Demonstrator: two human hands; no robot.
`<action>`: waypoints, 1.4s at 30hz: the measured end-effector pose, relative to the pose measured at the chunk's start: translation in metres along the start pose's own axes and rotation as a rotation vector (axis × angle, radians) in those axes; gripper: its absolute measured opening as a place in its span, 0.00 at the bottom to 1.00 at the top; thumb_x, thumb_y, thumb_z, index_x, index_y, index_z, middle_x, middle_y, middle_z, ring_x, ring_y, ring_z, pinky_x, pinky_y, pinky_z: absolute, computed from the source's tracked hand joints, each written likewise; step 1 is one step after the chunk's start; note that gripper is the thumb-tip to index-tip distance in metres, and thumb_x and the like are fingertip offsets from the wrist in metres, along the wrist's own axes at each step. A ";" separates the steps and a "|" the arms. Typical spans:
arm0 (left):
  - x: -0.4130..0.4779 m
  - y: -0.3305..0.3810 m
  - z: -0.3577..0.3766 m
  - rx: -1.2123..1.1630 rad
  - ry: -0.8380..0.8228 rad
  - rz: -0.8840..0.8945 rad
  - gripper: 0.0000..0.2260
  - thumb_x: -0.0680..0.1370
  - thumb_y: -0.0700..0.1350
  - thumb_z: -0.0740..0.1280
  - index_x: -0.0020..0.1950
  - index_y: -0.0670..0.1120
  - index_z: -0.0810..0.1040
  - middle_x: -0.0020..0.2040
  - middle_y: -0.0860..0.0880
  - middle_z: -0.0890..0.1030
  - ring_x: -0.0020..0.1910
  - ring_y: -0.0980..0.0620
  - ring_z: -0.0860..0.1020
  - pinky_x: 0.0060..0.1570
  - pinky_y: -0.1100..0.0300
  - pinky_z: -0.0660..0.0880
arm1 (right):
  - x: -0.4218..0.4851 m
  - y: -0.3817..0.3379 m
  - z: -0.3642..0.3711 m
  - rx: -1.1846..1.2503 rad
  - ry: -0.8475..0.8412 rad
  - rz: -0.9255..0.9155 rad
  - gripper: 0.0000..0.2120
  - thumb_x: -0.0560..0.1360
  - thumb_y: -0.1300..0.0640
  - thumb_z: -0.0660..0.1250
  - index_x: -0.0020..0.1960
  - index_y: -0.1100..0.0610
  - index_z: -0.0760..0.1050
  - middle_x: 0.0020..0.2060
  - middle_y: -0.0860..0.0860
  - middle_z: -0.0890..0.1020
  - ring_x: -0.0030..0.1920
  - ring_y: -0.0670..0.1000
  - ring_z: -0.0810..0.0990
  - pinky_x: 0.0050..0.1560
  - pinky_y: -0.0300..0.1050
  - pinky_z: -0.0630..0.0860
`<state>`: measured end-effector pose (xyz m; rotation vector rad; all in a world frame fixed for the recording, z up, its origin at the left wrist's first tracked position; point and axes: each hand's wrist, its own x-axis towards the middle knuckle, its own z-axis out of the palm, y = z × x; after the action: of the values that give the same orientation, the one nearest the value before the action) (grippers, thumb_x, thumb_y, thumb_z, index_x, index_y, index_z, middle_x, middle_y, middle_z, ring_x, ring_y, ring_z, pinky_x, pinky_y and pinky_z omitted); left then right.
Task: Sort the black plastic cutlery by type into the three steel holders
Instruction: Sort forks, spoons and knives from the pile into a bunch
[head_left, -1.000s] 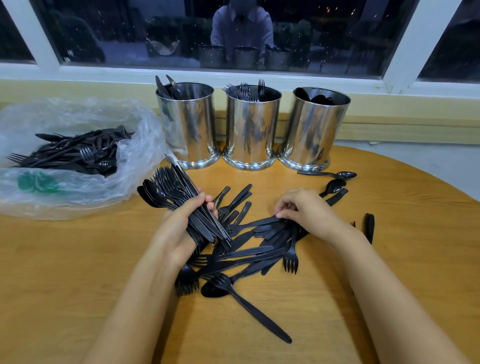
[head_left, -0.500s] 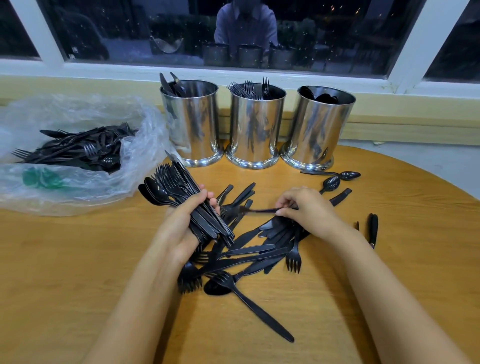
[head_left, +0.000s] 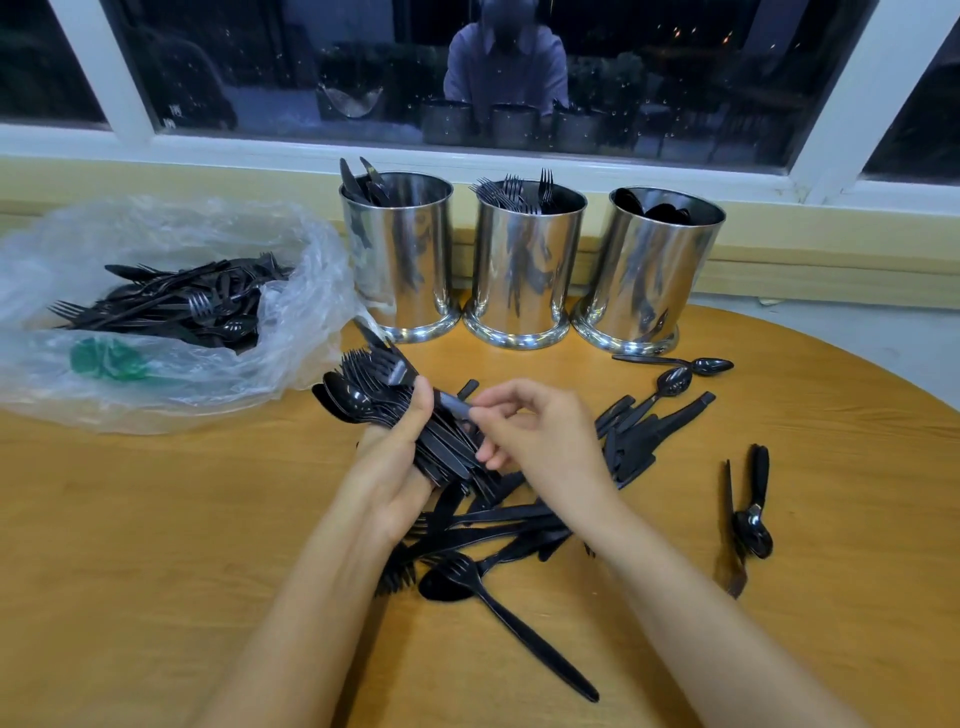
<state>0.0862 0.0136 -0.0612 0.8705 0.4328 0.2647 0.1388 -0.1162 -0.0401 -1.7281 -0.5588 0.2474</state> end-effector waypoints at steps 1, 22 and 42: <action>0.000 0.000 0.001 -0.010 0.007 -0.003 0.14 0.72 0.52 0.68 0.46 0.41 0.79 0.41 0.45 0.83 0.42 0.47 0.84 0.44 0.50 0.81 | -0.003 0.001 0.003 -0.041 -0.003 -0.021 0.02 0.75 0.62 0.70 0.46 0.56 0.81 0.32 0.48 0.81 0.29 0.44 0.79 0.31 0.33 0.75; -0.039 0.036 0.038 0.214 -0.188 0.026 0.09 0.73 0.40 0.71 0.52 0.41 0.79 0.38 0.43 0.83 0.36 0.48 0.82 0.38 0.55 0.80 | 0.035 -0.061 -0.019 0.033 -0.346 0.157 0.22 0.75 0.39 0.65 0.57 0.57 0.73 0.38 0.50 0.77 0.27 0.45 0.73 0.32 0.37 0.72; -0.014 0.077 0.032 0.262 0.076 0.082 0.26 0.69 0.50 0.78 0.64 0.47 0.76 0.58 0.45 0.82 0.59 0.43 0.79 0.64 0.40 0.73 | 0.063 -0.087 0.011 -0.023 -0.188 -0.082 0.14 0.83 0.52 0.57 0.45 0.53 0.77 0.37 0.40 0.83 0.38 0.38 0.79 0.40 0.28 0.71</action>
<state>0.0846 0.0345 0.0209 1.1385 0.5103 0.3214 0.1676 -0.0637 0.0499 -1.7100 -0.7709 0.3486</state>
